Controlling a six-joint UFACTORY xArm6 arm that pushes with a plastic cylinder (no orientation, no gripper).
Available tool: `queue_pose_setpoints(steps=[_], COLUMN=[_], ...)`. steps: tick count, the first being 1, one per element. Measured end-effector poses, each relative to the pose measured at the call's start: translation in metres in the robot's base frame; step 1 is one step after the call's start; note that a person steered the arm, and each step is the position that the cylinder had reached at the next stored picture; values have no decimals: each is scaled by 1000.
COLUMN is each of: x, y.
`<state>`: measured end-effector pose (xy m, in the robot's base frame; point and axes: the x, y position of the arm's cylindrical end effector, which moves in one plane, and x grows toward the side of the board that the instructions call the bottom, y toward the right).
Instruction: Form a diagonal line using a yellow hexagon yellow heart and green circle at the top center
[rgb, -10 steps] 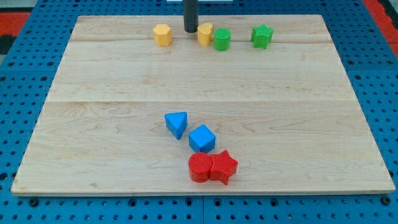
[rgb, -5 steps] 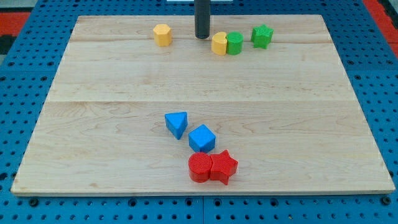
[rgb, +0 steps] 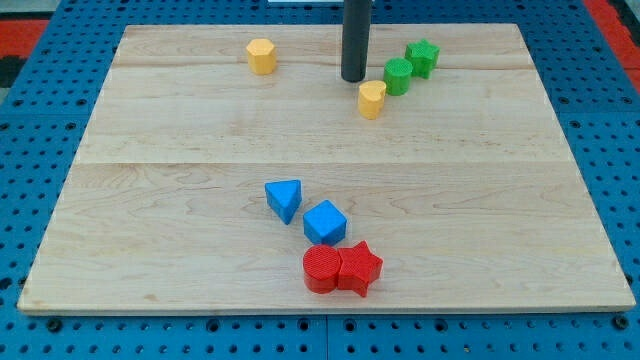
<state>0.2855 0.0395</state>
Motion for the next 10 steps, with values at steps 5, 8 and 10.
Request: queue_pose_setpoints(steps=[5, 8, 10], x=[88, 103, 96], y=[75, 89, 73])
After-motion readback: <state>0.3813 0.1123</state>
